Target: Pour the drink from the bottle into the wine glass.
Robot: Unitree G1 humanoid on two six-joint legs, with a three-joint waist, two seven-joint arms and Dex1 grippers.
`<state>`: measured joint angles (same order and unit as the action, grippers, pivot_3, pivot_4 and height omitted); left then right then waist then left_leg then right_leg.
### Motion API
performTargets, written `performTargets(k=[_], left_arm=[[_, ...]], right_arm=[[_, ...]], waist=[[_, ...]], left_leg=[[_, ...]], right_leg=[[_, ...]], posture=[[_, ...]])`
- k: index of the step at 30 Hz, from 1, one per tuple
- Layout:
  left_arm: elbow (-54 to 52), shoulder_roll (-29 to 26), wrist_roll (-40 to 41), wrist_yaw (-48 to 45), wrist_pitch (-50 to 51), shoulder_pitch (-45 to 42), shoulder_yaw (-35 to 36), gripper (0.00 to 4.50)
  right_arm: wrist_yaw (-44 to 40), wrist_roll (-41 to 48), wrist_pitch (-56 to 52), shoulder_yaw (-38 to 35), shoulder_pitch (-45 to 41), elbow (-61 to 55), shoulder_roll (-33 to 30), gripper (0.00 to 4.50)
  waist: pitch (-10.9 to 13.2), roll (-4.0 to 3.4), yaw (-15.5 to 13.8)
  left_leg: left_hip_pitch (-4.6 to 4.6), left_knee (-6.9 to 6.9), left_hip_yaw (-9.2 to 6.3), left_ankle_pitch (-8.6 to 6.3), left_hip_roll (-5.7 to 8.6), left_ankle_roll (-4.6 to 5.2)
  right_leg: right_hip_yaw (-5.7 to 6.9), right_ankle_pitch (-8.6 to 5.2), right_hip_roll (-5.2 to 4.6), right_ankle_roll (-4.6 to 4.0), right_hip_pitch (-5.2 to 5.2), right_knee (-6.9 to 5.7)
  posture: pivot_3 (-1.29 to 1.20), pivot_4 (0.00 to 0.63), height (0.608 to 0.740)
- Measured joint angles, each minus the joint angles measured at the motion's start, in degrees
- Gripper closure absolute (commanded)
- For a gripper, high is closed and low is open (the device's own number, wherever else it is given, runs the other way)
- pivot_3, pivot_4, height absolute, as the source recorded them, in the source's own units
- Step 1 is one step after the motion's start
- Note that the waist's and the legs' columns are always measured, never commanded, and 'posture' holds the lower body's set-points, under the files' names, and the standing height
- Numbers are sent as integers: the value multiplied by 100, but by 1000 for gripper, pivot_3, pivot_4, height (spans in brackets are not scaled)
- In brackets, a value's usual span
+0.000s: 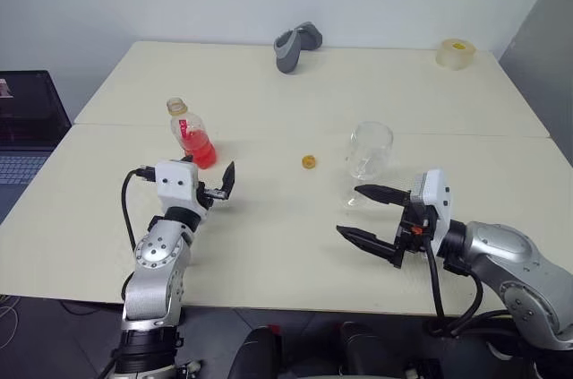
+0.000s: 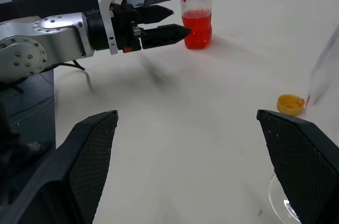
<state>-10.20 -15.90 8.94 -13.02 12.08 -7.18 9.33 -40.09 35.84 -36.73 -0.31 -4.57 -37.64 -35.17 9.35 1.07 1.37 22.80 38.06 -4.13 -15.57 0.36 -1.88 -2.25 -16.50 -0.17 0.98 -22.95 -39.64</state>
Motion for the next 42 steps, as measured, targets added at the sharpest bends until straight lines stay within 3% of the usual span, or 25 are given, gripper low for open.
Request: performTargets(k=[7, 15, 22, 25, 36, 42], left_arm=[[-110, -351, 425, -1127, 19, 63, -396, 0], [-64, -1224, 879, -2675, 251, -23, -701, 0], [-76, -1400, 926, -3306, 330, -489, -956, 0], [-83, -1421, 964, -3440, 398, -546, -1019, 0], [144, -1538, 945, -3653, 217, -627, -1034, 0], [217, -1538, 930, -3675, 84, -667, -1034, 0]], right_arm=[[471, -573, 184, 26, 505, 548, 268, 23], [1049, -1511, 1081, 286, -133, 1710, 1132, 23], [1066, -1895, 1513, 503, -537, 2427, 1528, 23], [1070, -1959, 1630, 520, -594, 2649, 1626, 568], [1130, -2353, 2231, 595, -1018, 3566, 1849, 4401], [936, -2726, 3019, 750, -1752, 4763, 2049, 4394]], waist=[[-1, 2, 1], [0, 0, 35], [0, -1, 22], [0, -2, 26], [2, -4, 32], [2, -5, 61]], left_leg=[[-16, -3, -2, 0, -2, 0], [-40, -14, -1, 0, -5, -1], [-47, -14, -4, -1, -3, 0], [-47, -15, -5, -1, -4, 0], [-55, -17, -4, -1, -4, 0], [-75, -25, 3, -1, -6, 1]], right_leg=[[4, 0, 1, 0, 20, 8], [2, -1, 9, -1, 39, 16], [5, 0, 2, -1, 56, 30], [6, 0, 2, -1, 56, 30], [4, 0, 2, -1, 59, 29], [-2, 0, 6, -1, 66, 26]], posture=[[0, 150, 740], [0, 150, 740], [0, 150, 740], [0, 150, 740], [0, 150, 740], [0, 150, 740]])
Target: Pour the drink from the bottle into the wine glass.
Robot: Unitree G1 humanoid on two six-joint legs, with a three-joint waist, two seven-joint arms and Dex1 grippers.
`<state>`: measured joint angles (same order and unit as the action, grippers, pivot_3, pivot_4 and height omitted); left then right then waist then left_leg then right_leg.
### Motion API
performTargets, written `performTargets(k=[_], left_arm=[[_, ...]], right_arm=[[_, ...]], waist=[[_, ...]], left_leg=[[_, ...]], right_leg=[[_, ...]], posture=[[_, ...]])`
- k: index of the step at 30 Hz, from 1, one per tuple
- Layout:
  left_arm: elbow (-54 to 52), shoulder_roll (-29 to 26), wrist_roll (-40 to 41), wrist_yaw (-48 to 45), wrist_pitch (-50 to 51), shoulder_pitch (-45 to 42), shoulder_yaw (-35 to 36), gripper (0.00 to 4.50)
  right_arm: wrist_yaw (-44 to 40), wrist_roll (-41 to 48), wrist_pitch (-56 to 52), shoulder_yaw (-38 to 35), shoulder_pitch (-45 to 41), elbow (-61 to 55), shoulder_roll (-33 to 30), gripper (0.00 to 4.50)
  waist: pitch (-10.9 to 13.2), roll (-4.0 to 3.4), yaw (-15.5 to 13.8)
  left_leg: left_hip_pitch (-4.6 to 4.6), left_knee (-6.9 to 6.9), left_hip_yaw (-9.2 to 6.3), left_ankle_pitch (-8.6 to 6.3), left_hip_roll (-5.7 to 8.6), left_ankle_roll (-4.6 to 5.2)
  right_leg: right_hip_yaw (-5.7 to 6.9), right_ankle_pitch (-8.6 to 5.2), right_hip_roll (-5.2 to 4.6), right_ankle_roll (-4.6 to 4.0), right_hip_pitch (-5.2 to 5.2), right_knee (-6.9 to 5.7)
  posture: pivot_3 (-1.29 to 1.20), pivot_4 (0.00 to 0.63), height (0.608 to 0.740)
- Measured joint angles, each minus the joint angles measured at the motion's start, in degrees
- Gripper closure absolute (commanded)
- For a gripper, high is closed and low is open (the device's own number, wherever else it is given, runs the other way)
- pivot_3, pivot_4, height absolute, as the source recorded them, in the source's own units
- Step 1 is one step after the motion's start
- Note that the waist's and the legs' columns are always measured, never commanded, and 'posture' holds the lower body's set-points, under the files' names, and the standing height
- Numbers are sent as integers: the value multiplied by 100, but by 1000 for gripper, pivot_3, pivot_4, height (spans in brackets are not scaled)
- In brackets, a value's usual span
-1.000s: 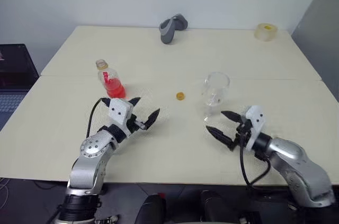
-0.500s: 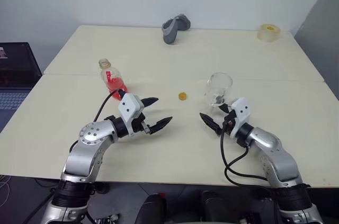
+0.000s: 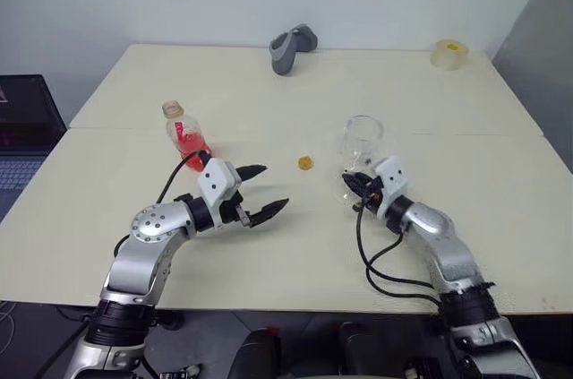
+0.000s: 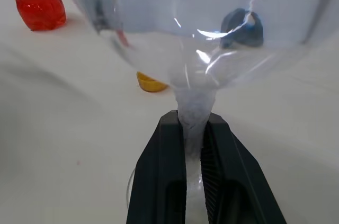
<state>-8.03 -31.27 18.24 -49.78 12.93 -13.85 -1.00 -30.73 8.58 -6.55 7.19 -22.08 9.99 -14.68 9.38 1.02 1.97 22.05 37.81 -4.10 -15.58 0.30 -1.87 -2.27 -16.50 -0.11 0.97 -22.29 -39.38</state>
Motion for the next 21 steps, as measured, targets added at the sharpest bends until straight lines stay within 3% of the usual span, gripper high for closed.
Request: performTargets(k=[10, 16, 21], left_arm=[[94, -1, -38, -85, -76, -27, 0, 0], [93, -2, -40, -76, -76, -10, 6, 0], [90, -2, -39, -49, -73, 4, 26, 0]], right_arm=[[-194, -408, 1202, 144, -1273, 2163, 598, 4394], [-394, -461, 1423, 117, -1510, 2622, 704, 4394], [-555, -457, 1145, 96, -1436, 2641, 713, 2636]], waist=[[0, -1, 26], [-1, -2, 51], [1, -4, 58]], left_leg=[[-5, 0, 2, 0, -3, 0], [-11, -2, 2, 0, -4, 0], [-9, -4, 0, 0, -4, 0]], right_leg=[[-4, 0, 2, -1, 1, -5], [-4, 0, 2, -1, 2, -7], [-4, 0, 2, -1, 2, -6]], posture=[[0, 150, 740], [0, 150, 740], [0, 150, 740]])
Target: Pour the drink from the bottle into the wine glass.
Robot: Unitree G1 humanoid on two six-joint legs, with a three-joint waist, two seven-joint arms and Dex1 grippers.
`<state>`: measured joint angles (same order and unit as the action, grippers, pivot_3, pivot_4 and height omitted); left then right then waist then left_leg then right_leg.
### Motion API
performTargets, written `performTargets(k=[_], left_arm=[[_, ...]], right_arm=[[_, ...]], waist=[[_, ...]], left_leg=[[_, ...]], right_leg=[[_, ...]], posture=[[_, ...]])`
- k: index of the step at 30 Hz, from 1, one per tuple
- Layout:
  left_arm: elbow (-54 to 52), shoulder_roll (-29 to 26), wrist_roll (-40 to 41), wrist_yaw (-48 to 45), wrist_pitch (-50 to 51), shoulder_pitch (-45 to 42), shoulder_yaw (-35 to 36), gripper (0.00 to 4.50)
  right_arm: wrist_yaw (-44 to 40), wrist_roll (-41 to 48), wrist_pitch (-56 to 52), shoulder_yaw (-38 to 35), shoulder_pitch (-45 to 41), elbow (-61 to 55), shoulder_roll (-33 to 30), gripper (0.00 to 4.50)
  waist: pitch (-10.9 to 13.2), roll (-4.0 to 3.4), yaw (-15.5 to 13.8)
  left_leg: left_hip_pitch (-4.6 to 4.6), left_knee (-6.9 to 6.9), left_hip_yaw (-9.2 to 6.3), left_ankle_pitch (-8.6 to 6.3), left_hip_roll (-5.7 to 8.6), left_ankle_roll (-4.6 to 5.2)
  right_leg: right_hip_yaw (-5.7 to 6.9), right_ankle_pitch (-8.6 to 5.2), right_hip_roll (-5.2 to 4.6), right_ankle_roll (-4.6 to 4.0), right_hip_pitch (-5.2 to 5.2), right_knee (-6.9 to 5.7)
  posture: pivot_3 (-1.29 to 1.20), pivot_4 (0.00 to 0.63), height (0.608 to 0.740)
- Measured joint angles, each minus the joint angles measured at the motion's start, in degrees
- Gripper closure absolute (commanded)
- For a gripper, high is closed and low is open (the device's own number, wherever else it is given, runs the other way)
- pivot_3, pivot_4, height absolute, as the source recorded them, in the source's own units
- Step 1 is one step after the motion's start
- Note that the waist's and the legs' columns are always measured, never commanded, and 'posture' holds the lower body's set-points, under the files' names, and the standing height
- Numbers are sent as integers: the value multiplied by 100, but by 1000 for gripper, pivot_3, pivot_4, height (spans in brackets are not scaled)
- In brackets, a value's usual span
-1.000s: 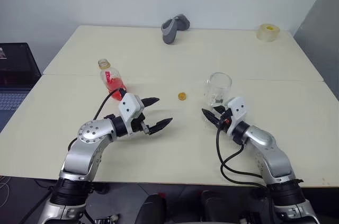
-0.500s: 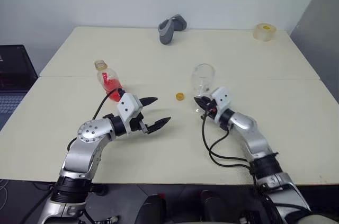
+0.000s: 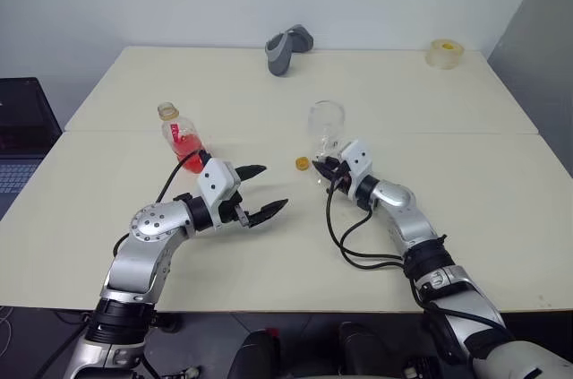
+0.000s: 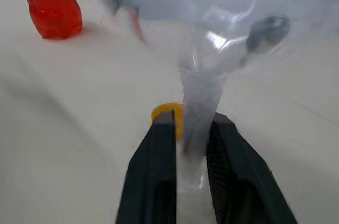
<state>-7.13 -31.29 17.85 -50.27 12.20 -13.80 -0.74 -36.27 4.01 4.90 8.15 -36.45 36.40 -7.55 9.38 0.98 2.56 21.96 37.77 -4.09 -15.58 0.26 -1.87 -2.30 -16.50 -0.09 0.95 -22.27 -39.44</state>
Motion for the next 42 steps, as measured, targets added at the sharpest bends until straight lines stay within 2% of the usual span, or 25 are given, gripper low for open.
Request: performTargets(k=[4, 7, 8, 14, 18, 21, 26, 30, 36, 42], left_arm=[[-5, 4, 3, 88, 0, 7, 14, 0], [-102, 41, 4, 253, -2, 133, 80, 0], [-158, 104, 4, 359, -10, 213, 138, 0], [-451, 502, -32, 1144, -29, 825, 448, 0], [-704, 895, 27, 1705, -11, 1239, 761, 0], [-751, 1046, -10, 2137, -89, 1259, 1031, 0], [-505, 1113, -631, 3033, -499, 944, 1352, 0], [10, 1174, -898, 3632, -401, 355, 1446, 0], [592, 1458, -1025, 4135, -222, 124, 1425, 0], [1090, 1478, -1096, 4350, -233, -422, 1414, 0]], right_arm=[[-226, 5, -373, 73, 237, -344, -65, 1244], [-423, 39, -824, 122, 643, -1248, -321, 207], [-511, 85, -1013, 128, 837, -1665, -478, 18], [-953, 462, -2283, 147, 1964, -4195, -1544, 18], [-1207, 1559, -3463, -206, 2447, -6049, -2101, 18], [-1183, 2051, -3967, -414, 2440, -6717, -2270, 18], [-1056, 2262, -4320, -417, 2340, -6907, -2382, 18], [-936, 2427, -4485, -319, 1960, -7030, -2345, 18], [-826, 2463, -4559, -213, 1750, -7082, -2314, 18], [-753, 2556, -4567, -172, 1660, -7088, -2289, 18]], waist=[[2, -2, -3], [4, -6, -35], [5, -8, -54], [7, -11, -90], [8, -11, -86], [6, -6, -91], [7, -3, -109], [7, -1, -108], [9, 4, -111], [9, 6, -110]], left_leg=[[2, 0, 1, 0, 1, 0], [6, 1, -1, -1, 2, 0], [7, 1, -1, -1, 4, 0], [14, 4, -6, -2, 5, 0], [13, 3, -10, -2, 3, 0], [9, 3, -17, -2, 3, 0], [11, 4, -15, -2, 7, 0], [11, 5, -15, -2, 8, 0], [19, 6, -16, -3, 9, -1], [19, 7, -16, -2, 10, -1]], right_leg=[[0, 0, -2, 0, -1, 1], [0, 0, -5, 1, -1, 5], [0, 0, -8, 1, -1, 7], [5, 0, -12, 2, 2, 19], [9, -1, -11, 3, 7, 26], [19, -1, -7, 3, 18, 34], [18, 0, -9, 4, 20, 40], [19, 1, -9, 6, 20, 41], [19, 3, -12, 8, 15, 42], [21, 3, -12, 8, 16, 42]], posture=[[0, 150, 740], [0, 150, 740], [0, 150, 740], [0, 150, 740], [0, 150, 740], [0, 150, 740], [0, 150, 740], [0, 150, 740], [0, 150, 740], [0, 150, 740]])
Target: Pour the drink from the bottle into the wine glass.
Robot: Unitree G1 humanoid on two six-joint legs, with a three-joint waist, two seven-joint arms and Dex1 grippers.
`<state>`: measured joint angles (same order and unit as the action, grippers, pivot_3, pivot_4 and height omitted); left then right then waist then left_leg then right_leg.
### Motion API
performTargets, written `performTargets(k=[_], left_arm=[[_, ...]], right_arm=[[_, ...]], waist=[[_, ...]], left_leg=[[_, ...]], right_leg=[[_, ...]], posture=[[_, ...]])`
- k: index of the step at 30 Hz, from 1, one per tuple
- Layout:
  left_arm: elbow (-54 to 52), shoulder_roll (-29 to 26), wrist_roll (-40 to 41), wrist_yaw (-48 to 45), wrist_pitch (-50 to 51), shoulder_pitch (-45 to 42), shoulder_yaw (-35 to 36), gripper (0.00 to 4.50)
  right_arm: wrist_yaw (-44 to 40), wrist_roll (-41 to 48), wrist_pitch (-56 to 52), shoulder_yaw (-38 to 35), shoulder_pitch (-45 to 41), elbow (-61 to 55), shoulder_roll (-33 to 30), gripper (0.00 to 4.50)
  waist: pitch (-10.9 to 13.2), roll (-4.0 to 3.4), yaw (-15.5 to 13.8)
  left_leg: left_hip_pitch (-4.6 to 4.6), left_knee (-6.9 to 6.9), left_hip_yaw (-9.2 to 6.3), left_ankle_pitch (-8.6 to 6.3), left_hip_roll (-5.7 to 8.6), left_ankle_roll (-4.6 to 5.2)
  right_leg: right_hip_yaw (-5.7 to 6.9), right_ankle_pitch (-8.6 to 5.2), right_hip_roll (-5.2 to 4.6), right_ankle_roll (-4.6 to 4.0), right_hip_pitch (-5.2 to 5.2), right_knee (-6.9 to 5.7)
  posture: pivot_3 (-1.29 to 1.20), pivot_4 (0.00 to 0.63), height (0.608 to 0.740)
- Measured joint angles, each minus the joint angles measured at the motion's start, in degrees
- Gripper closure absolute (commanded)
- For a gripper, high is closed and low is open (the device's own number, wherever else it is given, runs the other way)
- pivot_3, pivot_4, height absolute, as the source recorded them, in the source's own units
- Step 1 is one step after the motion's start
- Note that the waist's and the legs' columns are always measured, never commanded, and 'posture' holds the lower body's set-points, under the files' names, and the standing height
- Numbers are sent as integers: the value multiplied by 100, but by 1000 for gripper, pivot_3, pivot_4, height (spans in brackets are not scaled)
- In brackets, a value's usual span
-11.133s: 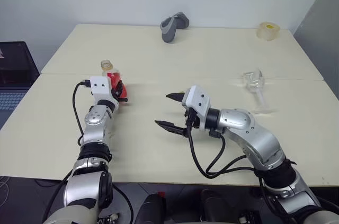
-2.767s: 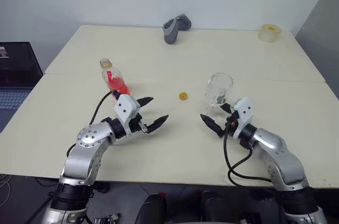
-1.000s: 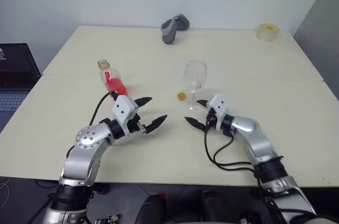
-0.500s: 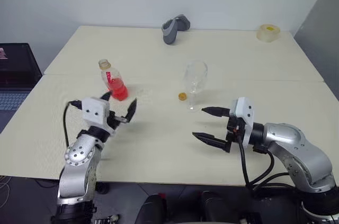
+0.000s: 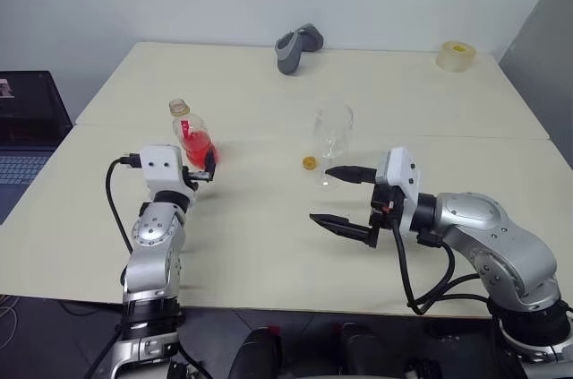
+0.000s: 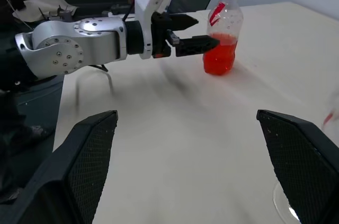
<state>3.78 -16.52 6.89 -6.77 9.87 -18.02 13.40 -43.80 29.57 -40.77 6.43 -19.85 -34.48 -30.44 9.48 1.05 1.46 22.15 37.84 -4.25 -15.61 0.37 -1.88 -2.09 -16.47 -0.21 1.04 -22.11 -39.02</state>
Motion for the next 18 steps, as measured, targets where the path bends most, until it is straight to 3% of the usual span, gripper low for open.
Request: performTargets(k=[17, 18], left_arm=[[2158, -97, 46, 134, -261, -1284, 135, 0], [2246, -100, 60, 128, -289, -1341, 153, 196]], right_arm=[[68, 53, 90, 99, -21, 1, -12, 18], [82, 46, 111, 129, -22, 1, -5, 5]], waist=[[1, 3, 1], [1, 3, 3]], left_leg=[[2, 0, -3, 0, 0, -1], [2, 0, -3, 0, 0, -1]], right_leg=[[4, 0, 0, 1, -2, 0], [4, 0, 0, 1, -3, 0]], posture=[[0, 150, 740], [0, 150, 740]])
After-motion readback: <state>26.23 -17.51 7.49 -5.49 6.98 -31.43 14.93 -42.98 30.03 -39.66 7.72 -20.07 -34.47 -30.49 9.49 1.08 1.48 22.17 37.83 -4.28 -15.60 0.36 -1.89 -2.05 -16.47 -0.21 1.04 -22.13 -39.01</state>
